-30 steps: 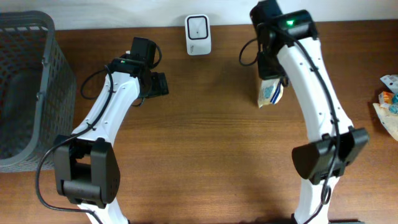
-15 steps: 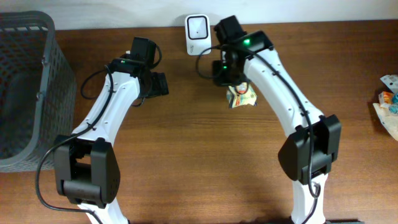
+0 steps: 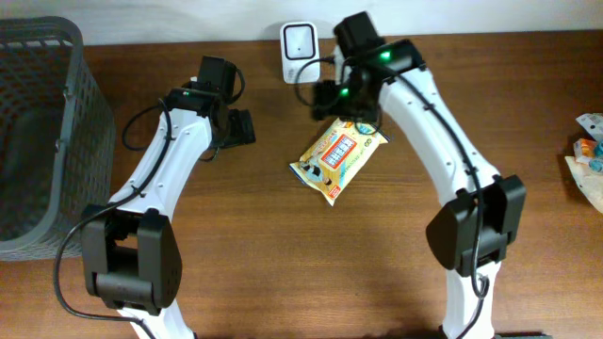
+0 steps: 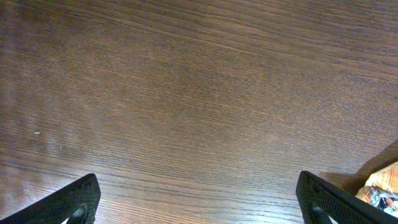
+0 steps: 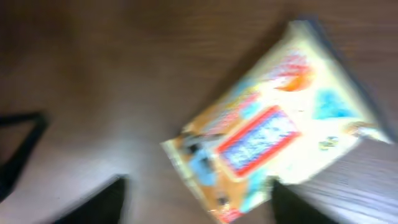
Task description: Scan the item barcode
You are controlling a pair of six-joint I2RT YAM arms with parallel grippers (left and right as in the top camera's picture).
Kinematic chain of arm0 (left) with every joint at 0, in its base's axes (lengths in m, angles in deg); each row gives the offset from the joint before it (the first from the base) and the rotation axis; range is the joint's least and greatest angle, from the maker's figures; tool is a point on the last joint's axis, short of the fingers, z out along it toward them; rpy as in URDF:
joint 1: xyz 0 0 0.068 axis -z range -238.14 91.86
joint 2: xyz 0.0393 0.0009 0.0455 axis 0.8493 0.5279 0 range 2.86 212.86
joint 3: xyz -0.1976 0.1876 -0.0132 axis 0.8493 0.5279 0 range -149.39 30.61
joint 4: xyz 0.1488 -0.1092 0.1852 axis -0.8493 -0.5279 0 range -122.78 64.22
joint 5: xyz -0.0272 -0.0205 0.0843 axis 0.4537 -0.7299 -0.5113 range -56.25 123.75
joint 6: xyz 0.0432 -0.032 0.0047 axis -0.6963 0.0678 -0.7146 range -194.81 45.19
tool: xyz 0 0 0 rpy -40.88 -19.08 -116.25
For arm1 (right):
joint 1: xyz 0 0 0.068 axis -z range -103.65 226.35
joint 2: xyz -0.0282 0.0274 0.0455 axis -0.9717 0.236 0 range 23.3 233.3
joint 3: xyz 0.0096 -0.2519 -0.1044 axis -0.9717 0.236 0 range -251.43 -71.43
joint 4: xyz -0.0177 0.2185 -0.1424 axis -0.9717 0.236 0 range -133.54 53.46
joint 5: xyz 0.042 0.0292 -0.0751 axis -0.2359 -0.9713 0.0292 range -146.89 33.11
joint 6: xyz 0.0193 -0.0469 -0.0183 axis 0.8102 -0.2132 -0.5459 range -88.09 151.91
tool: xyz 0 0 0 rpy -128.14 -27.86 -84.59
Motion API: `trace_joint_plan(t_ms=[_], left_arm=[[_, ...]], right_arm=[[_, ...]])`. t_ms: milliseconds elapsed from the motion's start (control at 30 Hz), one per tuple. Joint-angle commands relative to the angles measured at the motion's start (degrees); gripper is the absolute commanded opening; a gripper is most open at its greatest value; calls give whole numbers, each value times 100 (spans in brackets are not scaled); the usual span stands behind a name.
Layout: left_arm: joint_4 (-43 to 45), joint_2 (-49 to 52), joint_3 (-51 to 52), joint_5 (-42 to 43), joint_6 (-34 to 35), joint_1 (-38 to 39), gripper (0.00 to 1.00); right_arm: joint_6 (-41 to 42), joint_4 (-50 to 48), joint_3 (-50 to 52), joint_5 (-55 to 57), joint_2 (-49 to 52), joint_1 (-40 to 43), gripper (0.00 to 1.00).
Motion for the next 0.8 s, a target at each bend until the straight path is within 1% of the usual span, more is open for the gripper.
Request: trace_joint_plan(t_ms=[0, 33, 67, 233, 400, 500, 667, 767], left_arm=[[-2, -35, 15, -44, -50, -4, 99], [-2, -35, 15, -44, -50, -4, 99], [-2, -35, 15, -44, -50, -4, 99], [-2, -35, 15, -44, -50, -4, 99], [-2, -35, 15, -44, -50, -4, 99], [-2, -35, 15, -44, -50, -4, 99], [-2, -35, 15, -44, -50, -4, 99], [-2, -35, 15, -44, -50, -4, 99]], right_arm=[[50, -118, 238, 614, 131, 321, 14], [50, -208, 372, 553, 177, 352, 8], [52, -369, 579, 551, 264, 361, 4], [50, -782, 1222, 487, 629, 313, 4], [79, -678, 1631, 79, 820, 116, 4], [120, -575, 1665, -146, 820, -105, 4], [894, -863, 1661, -444, 817, -527, 4], [1097, -984, 1427, -487, 817, -671, 4]])
